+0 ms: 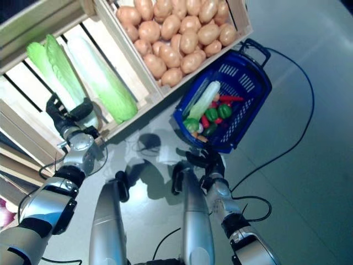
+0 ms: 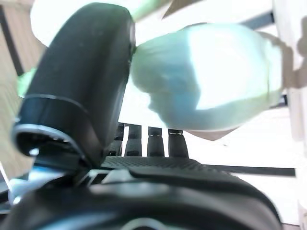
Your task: Put vegetables into the basket
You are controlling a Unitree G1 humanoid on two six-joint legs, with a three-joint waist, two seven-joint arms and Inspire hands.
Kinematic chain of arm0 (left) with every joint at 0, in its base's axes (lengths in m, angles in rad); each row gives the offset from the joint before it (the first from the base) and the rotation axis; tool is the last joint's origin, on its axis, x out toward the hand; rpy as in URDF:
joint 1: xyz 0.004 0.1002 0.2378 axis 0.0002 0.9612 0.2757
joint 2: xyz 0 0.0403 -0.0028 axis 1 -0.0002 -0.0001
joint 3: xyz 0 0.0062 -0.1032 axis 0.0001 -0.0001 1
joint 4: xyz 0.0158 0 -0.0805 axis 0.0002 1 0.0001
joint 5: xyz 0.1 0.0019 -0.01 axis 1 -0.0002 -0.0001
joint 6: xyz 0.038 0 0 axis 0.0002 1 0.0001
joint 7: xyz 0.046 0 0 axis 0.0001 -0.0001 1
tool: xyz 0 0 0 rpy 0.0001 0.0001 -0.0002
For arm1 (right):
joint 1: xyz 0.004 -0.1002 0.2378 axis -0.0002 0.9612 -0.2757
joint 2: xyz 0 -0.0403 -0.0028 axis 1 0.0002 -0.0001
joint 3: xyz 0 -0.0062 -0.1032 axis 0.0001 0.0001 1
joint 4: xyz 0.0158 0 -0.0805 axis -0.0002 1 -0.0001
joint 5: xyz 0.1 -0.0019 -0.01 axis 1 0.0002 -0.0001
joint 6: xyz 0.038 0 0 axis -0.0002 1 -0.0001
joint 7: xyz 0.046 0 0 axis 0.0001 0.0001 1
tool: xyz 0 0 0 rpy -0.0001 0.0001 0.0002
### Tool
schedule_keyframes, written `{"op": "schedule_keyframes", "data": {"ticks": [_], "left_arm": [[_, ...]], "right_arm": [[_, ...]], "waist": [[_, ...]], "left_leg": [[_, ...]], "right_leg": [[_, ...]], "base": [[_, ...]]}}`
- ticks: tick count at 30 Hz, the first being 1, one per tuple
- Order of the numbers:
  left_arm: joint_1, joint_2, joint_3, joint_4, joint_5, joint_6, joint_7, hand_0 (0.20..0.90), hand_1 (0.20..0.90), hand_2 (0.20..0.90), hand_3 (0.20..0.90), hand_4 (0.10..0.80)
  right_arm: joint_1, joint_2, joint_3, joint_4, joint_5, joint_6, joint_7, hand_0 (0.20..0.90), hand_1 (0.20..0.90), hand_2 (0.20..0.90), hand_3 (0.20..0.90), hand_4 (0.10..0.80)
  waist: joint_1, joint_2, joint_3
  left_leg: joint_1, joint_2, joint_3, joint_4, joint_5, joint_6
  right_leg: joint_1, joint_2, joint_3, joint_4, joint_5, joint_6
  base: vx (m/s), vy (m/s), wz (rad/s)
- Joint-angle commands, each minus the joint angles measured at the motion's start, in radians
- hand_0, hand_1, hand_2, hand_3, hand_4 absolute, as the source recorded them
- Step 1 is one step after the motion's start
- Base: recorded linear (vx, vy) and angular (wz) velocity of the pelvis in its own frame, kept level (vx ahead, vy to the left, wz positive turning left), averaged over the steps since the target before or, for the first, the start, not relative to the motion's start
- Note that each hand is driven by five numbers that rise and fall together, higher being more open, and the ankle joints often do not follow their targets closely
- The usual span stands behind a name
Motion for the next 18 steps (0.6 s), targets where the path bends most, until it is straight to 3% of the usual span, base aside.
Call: {"op": "schedule_keyframes", "data": {"ticks": [1,9,10,18], "left_arm": [[0.007,0.017,-0.006,-0.082,0.013,-0.096,-0.027,0.3,0.3,0.3,0.3,0.4],[0.165,0.003,0.013,-0.19,0.022,-0.167,-0.121,0.3,0.3,0.3,0.3,0.4],[0.221,-0.01,0.016,-0.236,0.033,-0.178,-0.147,0.3,0.3,0.3,0.3,0.4],[0.39,-0.071,0.023,-0.385,0.148,-0.192,-0.139,0.3,0.3,0.3,0.3,0.4]], "right_arm": [[0.011,-0.029,-0.028,-0.113,-0.025,-0.106,-0.016,0.9,0.9,0.9,0.9,0.8],[0.102,-0.014,-0.049,-0.174,-0.06,-0.143,0.003,0.9,0.9,0.9,0.9,0.8],[0.135,-0.009,-0.065,-0.195,-0.084,-0.149,-0.027,0.9,0.9,0.9,0.9,0.8],[0.228,0.008,-0.127,-0.288,-0.162,-0.132,-0.055,0.9,0.9,0.9,0.9,0.8]], "waist": [[-0.012,0.037,-0.053],[-0.003,0.051,-0.139],[0.001,0.056,-0.164],[0.016,0.069,-0.247]], "left_leg": [[0.118,-0.017,0.101,-0.076,-0.06,0.066],[0.31,-0.023,0.124,-0.217,-0.023,0.075],[0.364,-0.028,0.132,-0.261,-0.012,0.076],[0.564,-0.053,0.161,-0.426,0.026,0.08]], "right_leg": [[0.121,-0.037,0.013,-0.079,0.017,0.032],[0.306,-0.048,-0.004,-0.219,0.043,0.027],[0.359,-0.047,-0.012,-0.264,0.052,0.028],[0.579,-0.031,-0.049,-0.468,0.095,0.047]], "base": [[0.053,0.024,-0.05],[0.094,0.008,-0.02],[0.094,0.012,-0.06],[0.143,-0.005,-0.11]]}}
